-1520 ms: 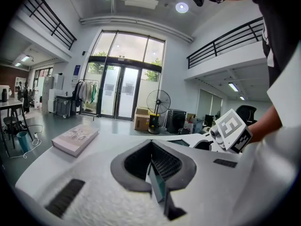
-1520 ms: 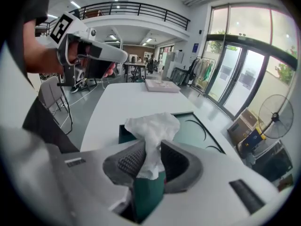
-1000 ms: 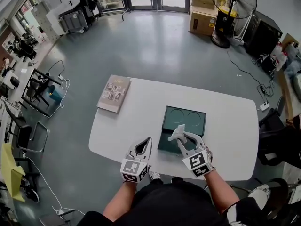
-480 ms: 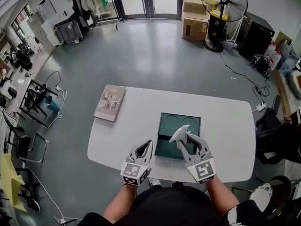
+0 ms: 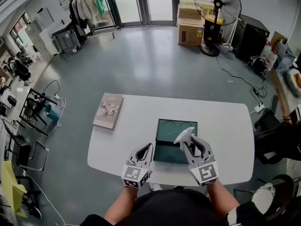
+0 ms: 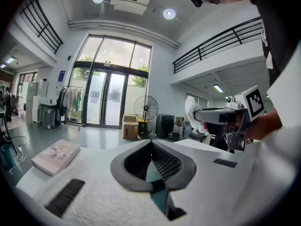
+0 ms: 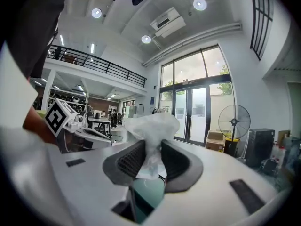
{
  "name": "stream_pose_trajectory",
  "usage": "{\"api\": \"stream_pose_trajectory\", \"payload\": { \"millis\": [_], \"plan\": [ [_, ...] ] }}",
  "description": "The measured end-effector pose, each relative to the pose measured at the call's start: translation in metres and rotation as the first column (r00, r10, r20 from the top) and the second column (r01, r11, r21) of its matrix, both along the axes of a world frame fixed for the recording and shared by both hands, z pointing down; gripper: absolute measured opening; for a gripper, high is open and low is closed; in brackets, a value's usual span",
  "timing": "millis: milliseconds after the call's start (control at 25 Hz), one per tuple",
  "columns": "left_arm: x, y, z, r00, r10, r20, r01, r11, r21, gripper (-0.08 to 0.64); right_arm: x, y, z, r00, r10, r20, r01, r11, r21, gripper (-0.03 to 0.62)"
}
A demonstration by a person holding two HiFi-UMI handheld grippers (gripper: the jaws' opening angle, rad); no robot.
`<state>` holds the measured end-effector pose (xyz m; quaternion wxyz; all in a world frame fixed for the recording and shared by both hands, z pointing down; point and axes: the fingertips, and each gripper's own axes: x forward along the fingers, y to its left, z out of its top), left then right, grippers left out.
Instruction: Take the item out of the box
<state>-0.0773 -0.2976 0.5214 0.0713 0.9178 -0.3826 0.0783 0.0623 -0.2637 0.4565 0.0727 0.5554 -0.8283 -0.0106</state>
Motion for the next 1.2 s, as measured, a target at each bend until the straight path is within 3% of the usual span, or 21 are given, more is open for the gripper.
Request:
{"api": "stream_pose_trajectory", "payload": {
  "millis": [320, 560, 1200],
  "plan": [
    [0.003, -0.002, -0.009, 1.0, -0.008, -0.013, 0.008, 1.0, 0.003, 0.009, 0.011, -0.001, -0.013, 0.998, 0.027, 0.052, -0.028, 0.999, 0.024, 0.114],
    [0.006, -0.003, -0.013, 1.0, -0.004, -0.015, 0.004, 1.0, 0.007, 0.009, 0.011, 0.001, -0.012, 1.0, 0.016, 0.011, -0.017, 0.999, 0.033, 0.106],
    [0.01, -0.005, -0.02, 0.999, -0.013, -0.03, 0.013, 1.0, 0.017, 0.009, 0.017, -0.003, -0.017, 0.998, 0.033, 0.054, -0.036, 0.998, 0.045, 0.103]
  ]
}}
